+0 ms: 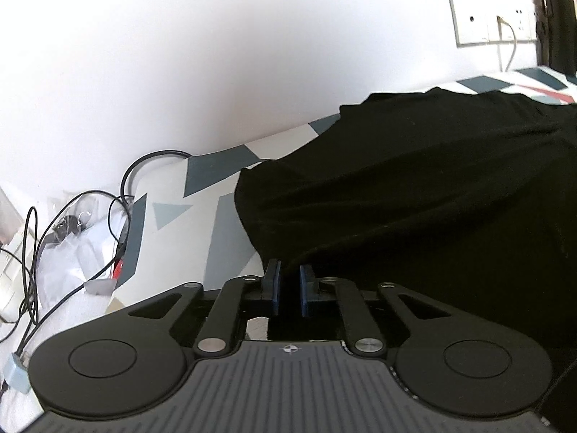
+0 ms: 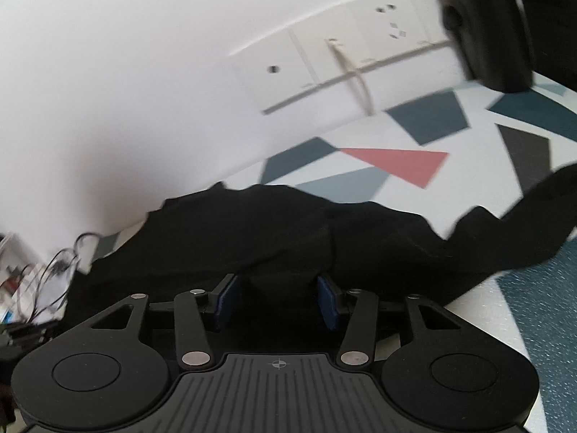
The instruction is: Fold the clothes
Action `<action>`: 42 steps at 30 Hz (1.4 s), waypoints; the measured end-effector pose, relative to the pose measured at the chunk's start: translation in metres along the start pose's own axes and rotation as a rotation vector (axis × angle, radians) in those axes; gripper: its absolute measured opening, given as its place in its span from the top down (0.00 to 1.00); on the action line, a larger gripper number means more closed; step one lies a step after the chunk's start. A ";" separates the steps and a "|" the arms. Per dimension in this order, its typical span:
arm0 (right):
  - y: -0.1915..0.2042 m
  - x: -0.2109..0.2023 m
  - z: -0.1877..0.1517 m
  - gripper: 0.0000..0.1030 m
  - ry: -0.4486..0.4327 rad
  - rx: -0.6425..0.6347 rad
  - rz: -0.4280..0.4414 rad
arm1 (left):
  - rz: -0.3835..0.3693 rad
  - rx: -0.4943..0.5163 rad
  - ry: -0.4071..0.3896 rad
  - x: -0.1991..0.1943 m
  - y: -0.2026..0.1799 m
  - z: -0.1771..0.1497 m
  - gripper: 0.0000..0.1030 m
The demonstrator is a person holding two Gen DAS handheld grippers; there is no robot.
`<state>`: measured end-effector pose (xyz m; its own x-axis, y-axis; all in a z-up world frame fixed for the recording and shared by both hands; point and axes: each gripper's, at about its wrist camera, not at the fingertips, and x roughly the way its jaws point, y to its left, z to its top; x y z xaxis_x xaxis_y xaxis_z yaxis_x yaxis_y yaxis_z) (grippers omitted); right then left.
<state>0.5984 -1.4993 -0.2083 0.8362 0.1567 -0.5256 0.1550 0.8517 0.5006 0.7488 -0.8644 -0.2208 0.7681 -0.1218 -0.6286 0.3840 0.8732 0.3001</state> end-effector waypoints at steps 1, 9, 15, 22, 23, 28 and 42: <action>0.001 -0.002 0.000 0.76 -0.008 0.003 0.008 | 0.000 0.006 -0.004 -0.001 -0.001 -0.001 0.89; -0.004 0.001 0.006 0.93 0.047 0.105 -0.035 | -0.030 -0.113 -0.009 -0.005 0.007 0.001 0.93; 0.005 0.018 0.015 0.86 0.143 0.057 -0.067 | -0.037 -0.155 -0.030 -0.010 0.014 0.006 0.93; 0.013 0.014 0.045 0.95 0.088 0.161 -0.016 | -0.040 -0.247 -0.053 -0.014 0.029 0.013 0.93; 0.017 0.013 0.057 0.95 0.061 0.173 0.007 | -0.033 -0.259 -0.062 -0.015 0.031 0.016 0.94; 0.050 0.000 0.106 0.95 -0.053 0.132 0.132 | 0.036 -0.340 -0.139 -0.029 0.046 0.026 0.94; -0.006 0.010 0.042 0.95 0.226 0.255 0.011 | -0.033 -0.228 0.006 -0.019 0.038 -0.011 0.93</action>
<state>0.6281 -1.5238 -0.1879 0.7049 0.2966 -0.6443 0.2973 0.7012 0.6481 0.7435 -0.8240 -0.2052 0.7540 -0.1499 -0.6396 0.2829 0.9528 0.1102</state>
